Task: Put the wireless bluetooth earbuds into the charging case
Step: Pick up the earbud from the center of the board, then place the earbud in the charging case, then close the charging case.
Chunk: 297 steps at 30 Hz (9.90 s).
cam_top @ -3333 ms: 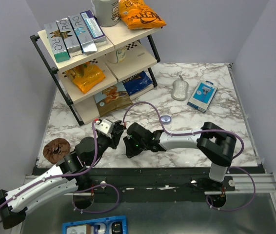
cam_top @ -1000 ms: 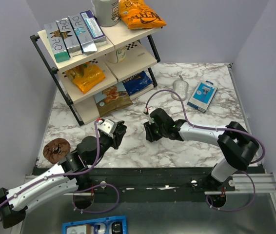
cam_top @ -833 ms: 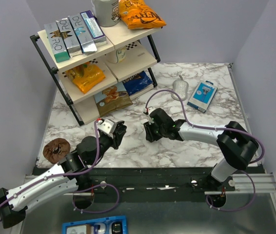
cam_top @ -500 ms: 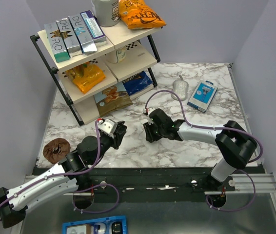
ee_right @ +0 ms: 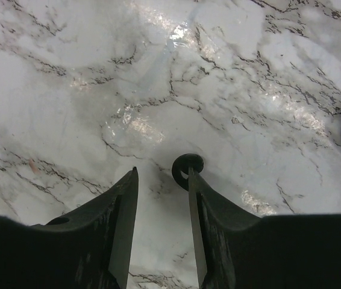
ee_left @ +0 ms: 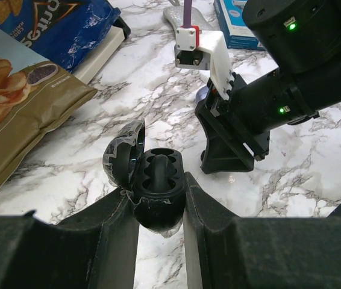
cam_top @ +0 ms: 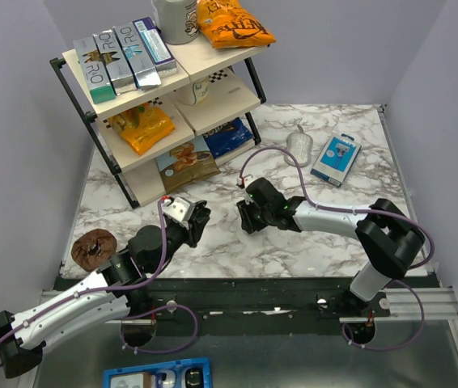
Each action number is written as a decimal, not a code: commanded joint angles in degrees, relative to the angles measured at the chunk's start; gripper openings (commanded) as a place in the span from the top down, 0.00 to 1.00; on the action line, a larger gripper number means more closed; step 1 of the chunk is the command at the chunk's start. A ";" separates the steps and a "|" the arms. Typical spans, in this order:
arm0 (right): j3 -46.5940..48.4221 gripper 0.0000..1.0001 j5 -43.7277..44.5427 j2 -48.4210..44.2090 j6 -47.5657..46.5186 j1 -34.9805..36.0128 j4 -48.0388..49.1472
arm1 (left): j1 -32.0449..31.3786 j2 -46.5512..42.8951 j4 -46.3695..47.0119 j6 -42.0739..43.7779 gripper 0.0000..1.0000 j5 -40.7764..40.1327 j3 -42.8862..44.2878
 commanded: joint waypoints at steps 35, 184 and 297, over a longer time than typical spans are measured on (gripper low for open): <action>0.00 0.57 9.09 -0.89 -0.45 0.05 -3.33 | 0.07 0.40 1.98 -0.95 1.00 1.82 -0.40; 7.03 0.99 -24.57 -45.46 -21.73 10.86 -31.01 | 5.52 33.62 47.68 -12.02 1.00 78.73 7.69; 1.68 0.45 17.62 -48.79 2.79 5.86 -22.05 | 7.09 53.81 28.71 -24.40 1.00 42.52 18.03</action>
